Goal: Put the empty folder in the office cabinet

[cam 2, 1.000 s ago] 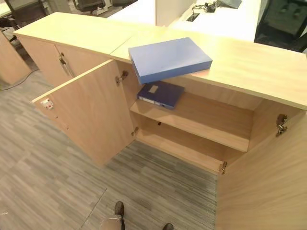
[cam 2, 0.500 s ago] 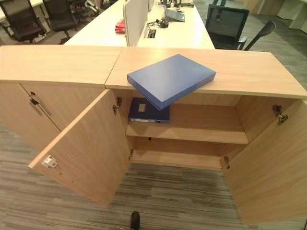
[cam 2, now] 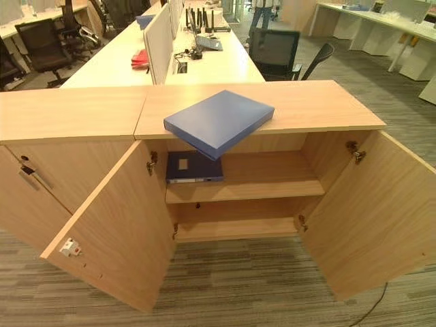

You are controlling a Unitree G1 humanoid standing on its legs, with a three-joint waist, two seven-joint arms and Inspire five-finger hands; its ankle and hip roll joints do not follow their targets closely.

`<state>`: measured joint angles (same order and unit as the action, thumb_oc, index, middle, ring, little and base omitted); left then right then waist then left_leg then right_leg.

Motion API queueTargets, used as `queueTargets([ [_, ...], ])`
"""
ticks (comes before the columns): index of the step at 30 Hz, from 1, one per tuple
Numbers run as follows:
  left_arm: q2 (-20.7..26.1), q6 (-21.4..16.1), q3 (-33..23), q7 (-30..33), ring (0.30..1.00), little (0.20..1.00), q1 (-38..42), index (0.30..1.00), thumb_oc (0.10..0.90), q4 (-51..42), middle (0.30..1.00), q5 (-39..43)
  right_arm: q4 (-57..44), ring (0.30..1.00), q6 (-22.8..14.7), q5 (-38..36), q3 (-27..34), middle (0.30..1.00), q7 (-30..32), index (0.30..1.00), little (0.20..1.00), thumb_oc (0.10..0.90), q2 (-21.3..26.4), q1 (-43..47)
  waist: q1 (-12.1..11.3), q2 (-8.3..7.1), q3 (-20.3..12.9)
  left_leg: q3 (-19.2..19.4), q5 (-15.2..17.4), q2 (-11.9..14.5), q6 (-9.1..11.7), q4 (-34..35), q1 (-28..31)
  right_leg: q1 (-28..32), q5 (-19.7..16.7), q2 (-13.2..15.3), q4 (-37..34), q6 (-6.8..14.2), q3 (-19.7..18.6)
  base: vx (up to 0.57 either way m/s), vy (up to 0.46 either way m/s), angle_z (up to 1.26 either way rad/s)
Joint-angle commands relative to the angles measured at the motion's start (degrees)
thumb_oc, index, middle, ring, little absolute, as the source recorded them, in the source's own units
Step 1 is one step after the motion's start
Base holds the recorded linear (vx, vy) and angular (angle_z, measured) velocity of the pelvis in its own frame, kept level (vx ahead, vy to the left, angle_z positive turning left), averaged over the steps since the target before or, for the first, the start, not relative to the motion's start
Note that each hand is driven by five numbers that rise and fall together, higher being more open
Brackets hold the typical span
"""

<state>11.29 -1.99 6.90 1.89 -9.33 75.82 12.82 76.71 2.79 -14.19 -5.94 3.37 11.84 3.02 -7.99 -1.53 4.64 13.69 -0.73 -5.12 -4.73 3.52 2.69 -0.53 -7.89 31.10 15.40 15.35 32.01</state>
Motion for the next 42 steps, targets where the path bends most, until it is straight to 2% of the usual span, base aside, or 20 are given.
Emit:
queueTargets([
  [1, 1.0, -1.4, -1.8, 0.8, 0.9, 0.9, 3.5, 0.9, 0.8, -0.8, 0.9, 0.6, 0.4, 0.9, -0.9, -0.5, 0.6, 0.9, 0.9, 0.9, 0.9, 0.8, 1.2, 4.7, 2.4, -0.06, 5.3, -4.1, 2.0, 4.6, 5.8, 1.5, 1.0, -7.9, -6.8, -5.7, -8.7, -2.8, -5.3, 0.05, -0.25, -0.24],
  [3, 1.4, -1.8, -2.0, 1.1, 0.9, 0.9, 4.4, 0.9, 0.8, -1.4, 0.9, 1.3, 1.3, 0.9, -0.8, -1.8, 1.3, 0.9, 1.0, 0.9, 0.9, 0.8, 0.9, 5.0, 2.4, -0.52, 5.4, -5.7, 2.4, 5.0, 6.6, 1.5, 1.9, -7.8, -5.8, -9.0, -13.7, -2.4, -8.5, 0.17, -0.237, -0.17],
  [5, 0.8, -2.0, -2.7, 1.3, 0.9, 0.9, 4.2, 0.9, 0.8, -0.8, 0.9, 2.0, 2.7, 0.9, -0.8, -1.8, 1.4, 0.9, 1.1, 0.9, 0.9, 0.8, 1.0, 4.7, 2.0, -0.83, 4.7, -6.3, 2.2, 5.7, 7.3, 1.3, 1.8, -6.3, -6.2, -9.7, -15.0, -2.4, -7.6, 0.19, -0.272, 0.54],
  [8, 0.5, -1.8, -2.8, 1.3, 0.9, 0.9, 4.3, 0.9, 0.8, 0.4, 0.9, 2.1, 4.5, 0.9, -0.5, -0.8, 1.3, 0.9, 1.3, 0.9, 0.9, 0.8, 1.8, 3.4, 2.4, -0.33, 3.5, -8.1, 1.4, 9.9, 9.4, 0.7, 1.2, -4.5, -3.4, -12.1, -14.7, -4.2, -5.7, 0.17, -0.286, 1.07],
  [9, 0.5, -1.8, -2.8, 1.3, 0.9, 0.9, 4.3, 0.9, 0.8, 0.4, 0.9, 2.1, 4.5, 0.9, -0.5, -0.8, 1.3, 0.9, 1.3, 0.9, 0.9, 0.8, 1.7, 3.5, 2.5, -0.46, 3.4, -8.2, 1.2, 9.8, 9.4, 0.8, 0.9, -4.7, -3.5, -11.9, -14.8, -4.2, -5.6, 0.13, -0.231, 1.0],
  [13, 0.3, -1.1, -3.1, 1.3, 0.9, 0.9, 3.6, 0.9, 0.8, 1.8, 0.9, 2.6, 4.7, 0.9, -0.9, -1.6, 1.4, 0.9, 1.9, 0.9, 0.9, 0.8, 3.0, 2.8, 2.8, 1.4, 3.3, -9.9, 0.0, 15.9, 12.0, -0.4, 0.7, -4.7, 1.9, -15.9, -11.7, -7.0, -5.5, 0.14, -0.284, 0.4],
  [15, 0.3, -1.1, -3.1, 1.3, 0.9, 0.9, 3.6, 0.9, 0.8, 1.8, 0.9, 2.6, 4.7, 0.9, -0.9, -1.6, 1.4, 0.9, 1.9, 0.9, 0.9, 0.8, 3.0, 2.8, 2.8, 1.41, 3.3, -10.0, 0.0, 15.9, 12.0, -0.4, 0.7, -4.8, 2.0, -15.9, -11.6, -7.0, -5.5, 0.05, -0.146, 0.21],
  [16, 0.4, -1.0, -3.1, 1.4, 0.9, 0.9, 3.7, 0.9, 0.8, 1.7, 0.9, 3.1, 4.5, 0.9, -1.0, -1.9, 1.3, 0.9, 2.0, 0.9, 0.9, 0.8, 3.3, 3.1, 2.9, 1.88, 3.7, -10.2, -0.4, 17.5, 12.5, -1.9, -0.1, -5.2, 3.8, -16.8, -10.0, -8.1, -5.7, 0.05, -0.218, 0.07],
  [18, 0.3, -1.0, -2.8, 1.6, 0.9, 0.9, 4.4, 0.9, 0.8, 1.3, 0.9, 3.7, 4.4, 0.9, -1.2, -2.5, 1.7, 0.9, 2.6, 0.9, 0.9, 0.8, 3.9, 3.3, 3.2, 1.84, 4.7, -8.8, -0.9, 18.8, 12.8, -6.5, -2.8, -4.5, 5.2, -17.0, -9.3, -9.2, -4.5, 0.02, -0.26, 0.04],
  [20, -0.2, -1.1, -2.4, 1.9, 0.9, 0.9, 4.8, 0.9, 0.8, -0.2, 0.9, 4.6, 4.3, 0.9, -1.3, -3.0, 1.8, 0.9, 3.2, 0.9, 0.9, 0.8, 4.4, 3.0, 3.1, 1.79, 5.7, -4.9, -1.3, 20.1, 12.6, -13.9, -5.9, -1.7, 7.7, -18.2, -10.1, -10.1, -3.1, 0.07, -0.241, 0.34],
  [21, -0.2, -1.1, -2.4, 1.9, 0.9, 0.9, 4.8, 0.9, 0.8, -0.3, 0.9, 4.6, 4.3, 0.9, -1.3, -3.0, 1.9, 0.9, 3.2, 0.9, 0.9, 0.8, 4.4, 3.0, 3.1, 1.87, 5.8, -4.9, -1.1, 20.2, 12.7, -14.2, -5.9, -1.6, 7.8, -18.3, -10.1, -10.1, -3.2, 0.11, -0.186, 0.38],
  [23, -0.3, -1.3, -2.2, 1.8, 0.9, 0.9, 4.8, 0.9, 0.8, -0.9, 0.9, 5.0, 3.9, 0.9, -1.5, -3.1, 1.6, 0.9, 3.0, 0.9, 0.9, 0.8, 4.7, 2.9, 2.4, 1.83, 6.1, -5.8, 0.7, 17.2, 11.7, -16.4, -7.9, -0.7, 8.4, -18.7, -10.6, -10.5, -3.3, 0.04, -0.095, 0.12],
  [24, -0.5, -1.3, -2.1, 1.6, 0.9, 0.9, 5.0, 0.9, 0.8, -1.1, 0.9, 5.0, 3.7, 0.9, -1.5, -3.0, 1.6, 0.9, 2.9, 0.9, 0.9, 0.8, 4.8, 2.9, 2.1, 1.25, 6.2, -6.0, 1.0, 14.2, 10.2, -16.0, -9.8, -0.9, 7.5, -18.1, -11.0, -11.1, -2.6, 0.04, -0.075, 0.05],
  [25, -0.5, -1.3, -2.0, 1.5, 0.9, 0.9, 5.0, 0.9, 0.8, -1.2, 0.9, 5.0, 3.6, 0.9, -1.4, -2.8, 1.3, 0.9, 2.8, 0.9, 0.9, 0.8, 4.7, 2.8, 1.9, 1.21, 6.1, -6.3, 1.4, 12.6, 9.7, -15.1, -10.3, -0.6, 7.6, -18.3, -11.1, -11.1, -2.4, 0.05, -0.041, 0.07],
  [27, -0.5, -1.1, -2.0, 1.2, 0.9, 0.9, 4.9, 0.9, 0.8, -1.1, 0.9, 4.8, 3.5, 0.9, -1.4, -2.2, 0.7, 0.9, 2.8, 0.9, 0.9, 0.8, 4.6, 2.8, 1.3, 1.1, 5.7, -6.5, 0.6, 10.7, 9.2, -13.2, -11.3, 0.0, 7.9, -18.9, -11.3, -11.0, -2.4, 0.12, -0.017, -0.01],
  [29, -0.5, -1.0, -2.1, 1.0, 0.9, 0.9, 4.5, 0.9, 0.8, -0.9, 0.9, 4.6, 3.2, 0.9, -1.5, -1.6, 0.0, 0.9, 2.9, 0.9, 0.9, 0.8, 4.4, 2.8, 0.1, 1.24, 5.5, -7.4, -1.8, 9.6, 9.4, -11.3, -13.4, 1.2, 8.7, -20.0, -12.2, -11.0, -2.8, 0.17, 0.011, -0.28],
  [30, -0.5, -1.1, -2.2, 1.0, 0.9, 0.9, 4.4, 0.9, 0.8, -0.8, 0.9, 4.7, 2.8, 0.9, -1.5, -1.5, -0.5, 0.9, 3.0, 0.9, 0.9, 0.8, 3.9, 3.0, -1.5, 1.37, 5.9, -8.7, -5.0, 8.8, 9.9, -10.0, -16.4, 2.6, 9.4, -21.3, -12.6, -11.0, -4.0, 0.16, 0.019, -0.38],
  [33, -0.3, -1.1, -2.2, 0.9, 0.9, 0.9, 4.5, 0.9, 0.8, -0.5, 0.9, 4.6, 2.5, 0.9, -1.5, -1.4, -1.0, 0.9, 2.9, 0.9, 0.9, 0.8, 3.4, 3.1, -2.3, 1.59, 6.0, -8.9, -6.7, 8.8, 10.1, -8.6, -17.2, 3.4, 9.8, -22.1, -12.7, -11.1, -4.9, 0.11, 0.021, -0.22],
  [38, -0.7, -0.8, -2.2, 0.4, 0.9, 0.9, 3.9, 0.9, 0.8, 0.8, 0.9, 3.7, 2.9, 0.9, -1.3, -0.7, -1.0, 0.9, 2.7, 0.9, 0.9, 0.8, 2.7, 2.3, -1.9, 1.39, 4.4, -8.4, -6.1, 8.0, 8.8, -6.1, -14.5, 4.9, 9.7, -22.2, -13.8, -10.7, -5.4, 0.13, 0.091, -0.05],
  [42, -0.7, -0.5, -2.1, 0.1, 0.9, 0.9, 3.9, 0.9, 0.8, 1.0, 0.9, 3.3, 3.7, 0.9, -0.8, 0.6, -1.3, 0.9, 2.0, 0.9, 0.9, 0.8, 1.9, 1.8, -1.4, 0.89, 2.6, -7.6, -4.0, 6.3, 7.1, -5.3, -12.0, 5.2, 8.9, -20.5, -14.4, -9.4, -6.6, 0.16, 0.164, -0.07],
])
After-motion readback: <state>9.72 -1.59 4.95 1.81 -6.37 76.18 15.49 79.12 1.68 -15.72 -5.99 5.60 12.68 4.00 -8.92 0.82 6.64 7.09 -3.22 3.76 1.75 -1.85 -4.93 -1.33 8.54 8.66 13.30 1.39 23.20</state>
